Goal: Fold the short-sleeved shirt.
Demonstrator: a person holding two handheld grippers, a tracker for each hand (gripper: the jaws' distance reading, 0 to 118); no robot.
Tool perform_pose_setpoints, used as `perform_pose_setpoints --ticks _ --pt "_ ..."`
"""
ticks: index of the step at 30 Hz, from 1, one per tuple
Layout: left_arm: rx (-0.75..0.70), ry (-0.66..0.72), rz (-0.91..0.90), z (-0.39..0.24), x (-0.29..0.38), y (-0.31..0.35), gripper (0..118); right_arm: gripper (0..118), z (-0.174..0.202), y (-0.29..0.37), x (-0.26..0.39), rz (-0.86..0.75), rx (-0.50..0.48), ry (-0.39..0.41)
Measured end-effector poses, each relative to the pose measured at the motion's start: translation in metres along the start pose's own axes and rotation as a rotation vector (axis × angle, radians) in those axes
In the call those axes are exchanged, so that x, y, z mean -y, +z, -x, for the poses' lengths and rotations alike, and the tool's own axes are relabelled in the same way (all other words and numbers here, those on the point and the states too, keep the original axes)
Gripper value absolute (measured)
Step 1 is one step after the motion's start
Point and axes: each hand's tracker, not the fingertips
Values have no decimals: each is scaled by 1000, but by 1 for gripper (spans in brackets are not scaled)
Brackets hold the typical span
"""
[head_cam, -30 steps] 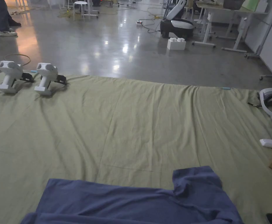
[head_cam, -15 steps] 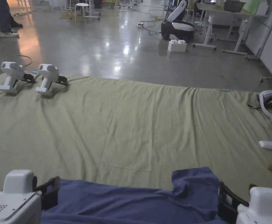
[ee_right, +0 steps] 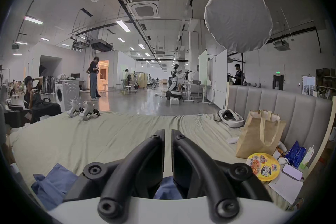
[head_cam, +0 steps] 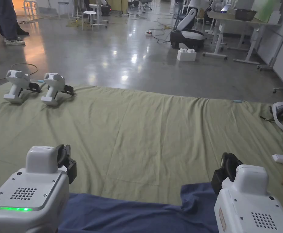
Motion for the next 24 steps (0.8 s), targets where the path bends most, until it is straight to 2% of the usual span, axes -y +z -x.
perform_pose_setpoints --ticks 1,4,8,14,19,20,23,24 --pt "31 13 -10 3 0 1 2 6 2 1 0 0 -3 1" --pt "-4 -9 -49 1 4 6 1 6 4 4 3 -6 2 2" --pt "8 -42 19 14 14 -6 1 6 4 4 5 10 4 7" --pt "-3 32 295 66 44 -59 1 6 -4 -1 11 60 3 -29" --pt "36 45 578 98 66 -124 2 6 -8 -10 24 117 1 -14" --pt "59 57 646 103 70 -137 7 6 -9 -12 27 133 3 -12" --pt "115 165 801 119 87 -168 56 6 -12 -17 33 184 2 -30" --pt "134 206 834 123 92 -177 61 6 -14 -18 35 198 4 -38"
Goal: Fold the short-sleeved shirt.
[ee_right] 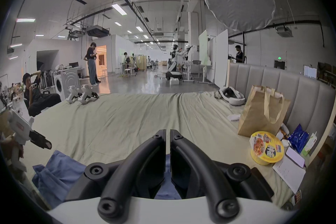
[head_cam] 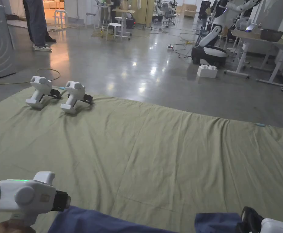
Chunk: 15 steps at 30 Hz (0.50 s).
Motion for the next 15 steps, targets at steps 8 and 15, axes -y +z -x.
perform_pose_setpoints --ticks 8,15 --pt "-81 -38 135 -1 -6 -46 67 6 -11 -8 13 76 16 10" --pt "-177 -75 165 -21 -10 -59 68 6 -26 -16 20 159 23 -1"
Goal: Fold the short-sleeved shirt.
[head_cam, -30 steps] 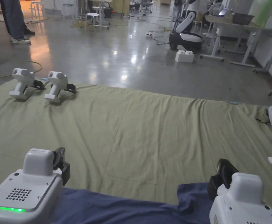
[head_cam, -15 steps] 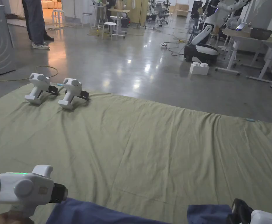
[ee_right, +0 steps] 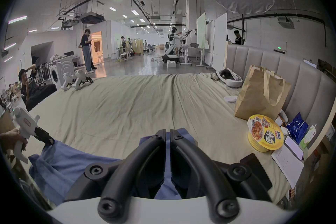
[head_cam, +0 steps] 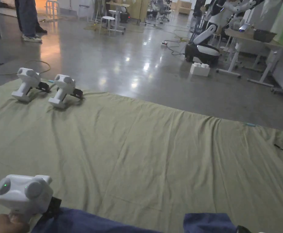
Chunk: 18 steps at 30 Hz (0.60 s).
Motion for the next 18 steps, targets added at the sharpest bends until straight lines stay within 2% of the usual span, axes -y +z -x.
perform_pose_setpoints --ticks 1,3,4,5,7,8,12,14,16,18 --pt "-15 -19 -4 -4 0 0 67 7 -4 -4 1 18 7 12" --pt "-35 -66 -39 -12 2 2 57 12 -11 -15 1 75 38 62" --pt "-29 -78 -49 -16 4 3 44 17 -16 -25 0 127 40 84" --pt "-19 -87 -54 -19 5 2 30 30 -22 -34 -1 172 32 97" --pt "-18 -90 -58 -23 9 2 19 61 -38 -61 -2 304 -19 96" --pt "-14 -89 -66 -22 10 3 11 69 -45 -72 -1 342 -37 80" --pt "-2 -98 -100 -18 15 4 7 77 -63 -123 3 510 -23 133" --pt "1 -90 -115 -16 17 8 7 79 -71 -148 8 543 -20 128" --pt "10 -72 -122 -14 18 14 7 79 -81 -174 13 593 -70 61" --pt "6 -75 -146 -16 16 12 7 80 -86 -197 19 660 -77 45"
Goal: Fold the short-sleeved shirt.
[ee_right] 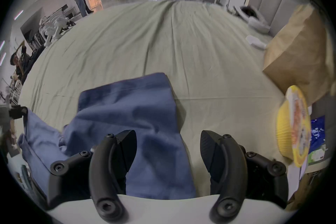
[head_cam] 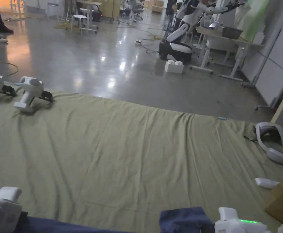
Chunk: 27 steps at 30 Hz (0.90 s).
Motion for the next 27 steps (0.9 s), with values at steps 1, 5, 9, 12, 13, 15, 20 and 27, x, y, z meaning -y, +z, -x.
perform_pose_setpoints --ticks 1,5,9,12,13,15,20,27 --pt "7 4 3 -2 2 8 7 80 -2 -10 -3 13 0 6" --pt "0 17 -19 1 10 14 7 81 -3 -26 -9 56 -13 10" --pt "-2 32 -22 1 11 13 7 63 3 -17 -13 69 2 47" --pt "-6 37 -31 -10 24 21 7 26 6 -16 -10 50 14 54" --pt "-5 38 -36 -17 27 32 7 13 5 -15 -9 40 12 49" --pt "-28 26 -61 -27 36 49 7 5 6 -11 -6 27 6 43" --pt "6 32 -97 -10 28 57 7 4 10 35 3 -92 -12 16" --pt "111 58 -172 2 43 116 7 4 4 130 37 -211 -44 19"
